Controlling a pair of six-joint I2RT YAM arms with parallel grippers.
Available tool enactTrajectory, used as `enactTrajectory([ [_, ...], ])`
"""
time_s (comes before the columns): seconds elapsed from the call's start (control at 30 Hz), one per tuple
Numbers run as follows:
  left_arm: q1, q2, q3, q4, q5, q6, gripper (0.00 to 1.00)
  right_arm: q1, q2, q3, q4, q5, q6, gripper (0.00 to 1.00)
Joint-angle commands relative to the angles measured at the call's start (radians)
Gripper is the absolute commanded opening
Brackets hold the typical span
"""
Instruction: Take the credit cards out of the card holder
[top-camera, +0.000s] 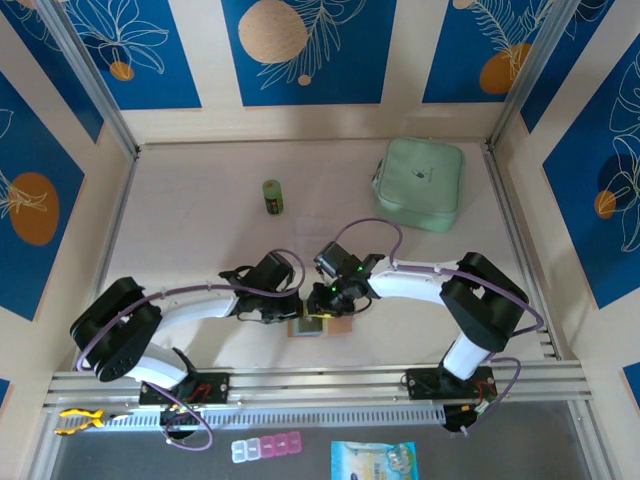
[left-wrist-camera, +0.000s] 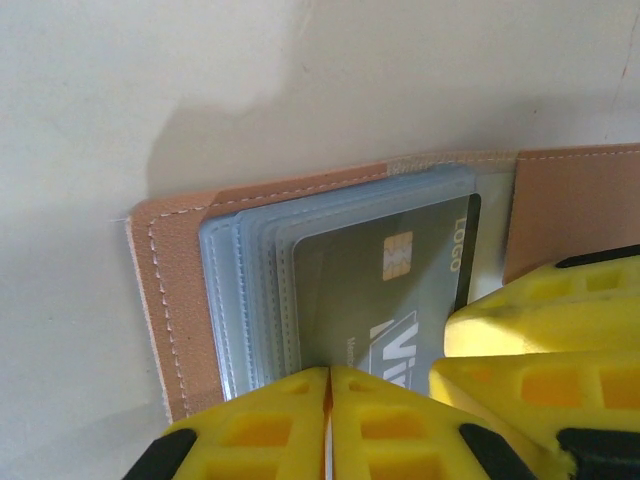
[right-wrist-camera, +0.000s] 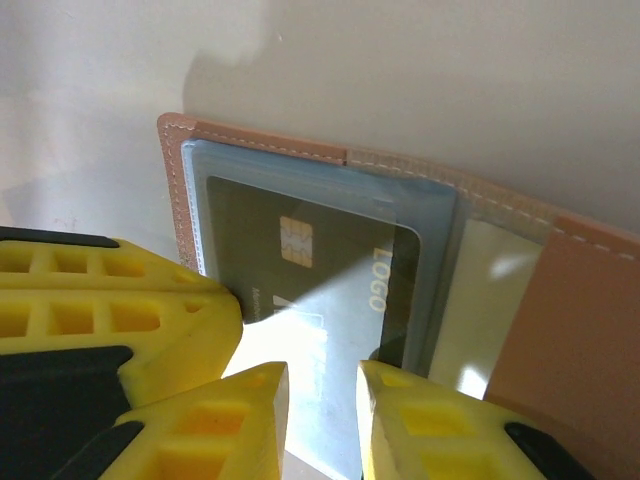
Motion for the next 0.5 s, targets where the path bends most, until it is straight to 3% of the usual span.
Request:
enactTrajectory([
  [0.0, -0.009, 0.014, -0.008, -0.049, -0.029, 0.019, 0.09, -0.005, 0.015, -0.014, -0.013, -0.018, -0.001, 0.26],
  [0.47, -0.009, 0.008, -0.011, -0.064, -0.042, 0.026, 0.10, -0.004, -0.006, -0.011, -0.116, 0.067, -0.014, 0.27],
])
